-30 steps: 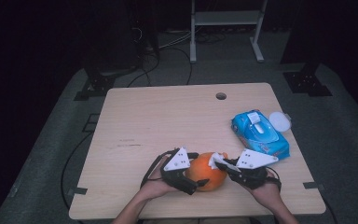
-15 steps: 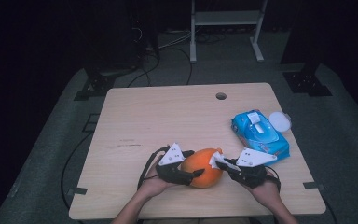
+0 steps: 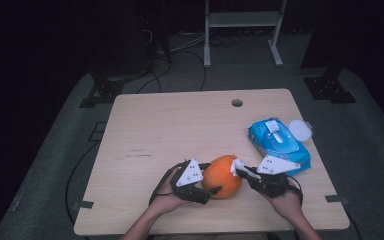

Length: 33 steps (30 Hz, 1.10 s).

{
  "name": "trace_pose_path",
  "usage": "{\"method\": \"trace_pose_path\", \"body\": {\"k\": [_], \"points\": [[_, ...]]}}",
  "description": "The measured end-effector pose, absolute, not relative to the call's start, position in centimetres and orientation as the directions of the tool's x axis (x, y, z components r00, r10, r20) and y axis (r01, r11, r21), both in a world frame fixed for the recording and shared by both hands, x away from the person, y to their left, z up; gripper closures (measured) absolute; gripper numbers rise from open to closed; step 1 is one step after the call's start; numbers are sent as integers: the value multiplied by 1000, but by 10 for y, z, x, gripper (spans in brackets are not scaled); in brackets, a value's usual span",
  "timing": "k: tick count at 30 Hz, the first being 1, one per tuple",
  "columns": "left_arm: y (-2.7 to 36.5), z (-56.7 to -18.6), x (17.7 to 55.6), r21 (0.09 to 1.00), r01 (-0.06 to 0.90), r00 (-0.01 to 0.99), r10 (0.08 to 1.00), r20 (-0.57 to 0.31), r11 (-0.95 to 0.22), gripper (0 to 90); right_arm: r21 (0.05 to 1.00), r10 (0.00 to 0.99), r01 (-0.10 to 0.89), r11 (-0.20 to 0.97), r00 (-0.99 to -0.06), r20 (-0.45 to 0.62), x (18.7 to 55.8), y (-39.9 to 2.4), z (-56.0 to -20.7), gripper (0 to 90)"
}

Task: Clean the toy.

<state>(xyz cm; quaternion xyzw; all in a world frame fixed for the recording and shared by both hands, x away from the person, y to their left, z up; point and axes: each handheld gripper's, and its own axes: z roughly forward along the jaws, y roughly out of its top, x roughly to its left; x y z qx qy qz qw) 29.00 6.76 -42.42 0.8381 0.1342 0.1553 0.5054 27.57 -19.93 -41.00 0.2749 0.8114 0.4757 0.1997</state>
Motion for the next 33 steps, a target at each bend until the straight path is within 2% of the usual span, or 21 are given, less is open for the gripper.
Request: {"method": "trace_pose_path", "body": {"k": [6,10,13,19,21,24,25,28,33], "points": [[65,-423,289,886,69,911,391,131,-458,268,893,567,179,414,-817,-100,256,-172,-398,805],[59,-424,283,866,23,909,372,190,-499,251,888,514,147,436,-851,-111,249,-157,-399,805],[60,-424,282,856,0,907,360,217,-517,261,894,521,159,418,-849,-93,252,-160,-399,807],[62,-426,283,855,0,914,346,210,-519,270,899,580,175,402,-808,-102,260,-176,-397,805],[64,-426,284,859,15,919,346,190,-511,265,897,611,184,402,-783,-114,265,-184,-399,805],[64,-424,289,885,109,934,351,65,-453,183,897,621,217,384,-780,-77,267,-190,-403,805],[63,-423,290,884,127,930,363,52,-450,170,897,616,211,388,-784,-82,265,-187,-403,805],[65,-422,291,874,120,925,373,74,-470,225,894,586,180,410,-803,-107,258,-176,-402,804],[82,-427,302,884,188,918,398,-3,-428,265,885,588,186,426,-801,-114,262,-180,-404,804]]}}
